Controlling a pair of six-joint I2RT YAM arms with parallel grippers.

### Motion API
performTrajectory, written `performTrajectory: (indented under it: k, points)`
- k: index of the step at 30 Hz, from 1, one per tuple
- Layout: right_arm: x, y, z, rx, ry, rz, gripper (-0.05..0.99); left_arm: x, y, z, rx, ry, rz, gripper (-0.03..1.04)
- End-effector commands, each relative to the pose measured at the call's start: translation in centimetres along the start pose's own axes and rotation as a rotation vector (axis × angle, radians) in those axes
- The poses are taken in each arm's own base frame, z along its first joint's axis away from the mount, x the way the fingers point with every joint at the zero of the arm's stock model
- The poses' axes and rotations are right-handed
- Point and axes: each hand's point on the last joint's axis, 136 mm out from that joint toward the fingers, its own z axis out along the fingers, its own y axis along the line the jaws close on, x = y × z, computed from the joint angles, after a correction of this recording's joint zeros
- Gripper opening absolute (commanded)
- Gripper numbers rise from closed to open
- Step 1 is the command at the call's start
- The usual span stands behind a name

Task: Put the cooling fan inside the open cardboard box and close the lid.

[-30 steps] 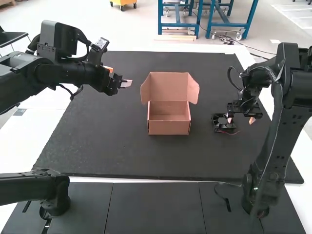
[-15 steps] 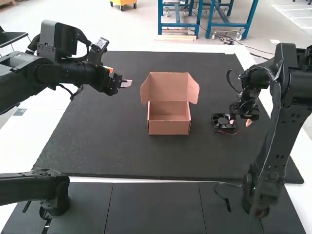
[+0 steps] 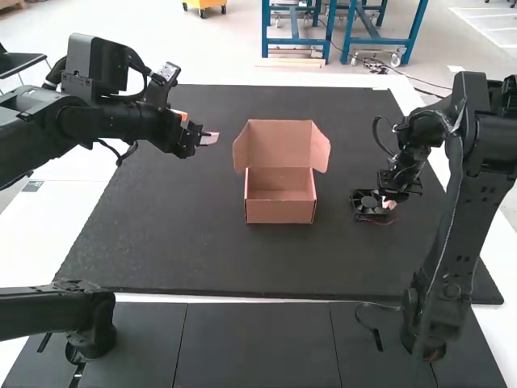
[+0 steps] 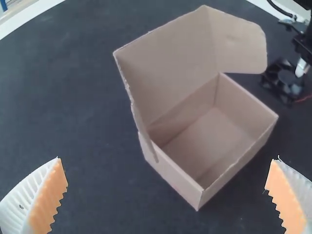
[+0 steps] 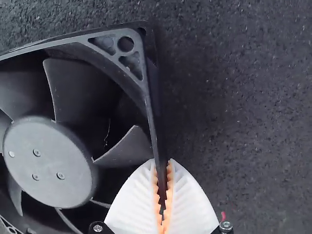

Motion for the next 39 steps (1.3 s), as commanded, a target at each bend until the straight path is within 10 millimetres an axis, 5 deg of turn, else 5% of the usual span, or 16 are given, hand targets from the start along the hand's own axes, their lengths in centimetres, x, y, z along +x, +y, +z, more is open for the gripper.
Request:
performTrajectory:
  k: [1,5,12,22,30,39]
  points:
    - [0.4,0.8,0.0,-0.031,0.037,0.006,-0.02,-2.0,0.1,-1.5,-0.024,-0.071,0.001,0.96]
    - [-0.2,0.9,-1.6,-0.049,0.010,0.029,-0.02,-0.8,0.9,-0.7,-0.065,-0.050,-0.021,0.96]
    - [0.2,2.6,-7.7,-0.125,-0.116,0.050,-0.02,1.2,1.5,-0.1,-0.104,-0.023,-0.031,0.96]
    - [5.3,5.6,-13.5,-0.249,-0.213,0.089,-0.02,2.5,1.7,0.3,-0.118,0.013,-0.040,0.96]
    - [10.0,7.4,-15.8,-0.307,-0.262,0.087,-0.02,3.0,2.0,0.5,-0.137,0.016,-0.069,0.96]
    - [13.8,11.9,-17.3,-0.374,-0.238,0.011,-0.02,3.3,2.1,0.8,-0.141,0.008,-0.120,0.96]
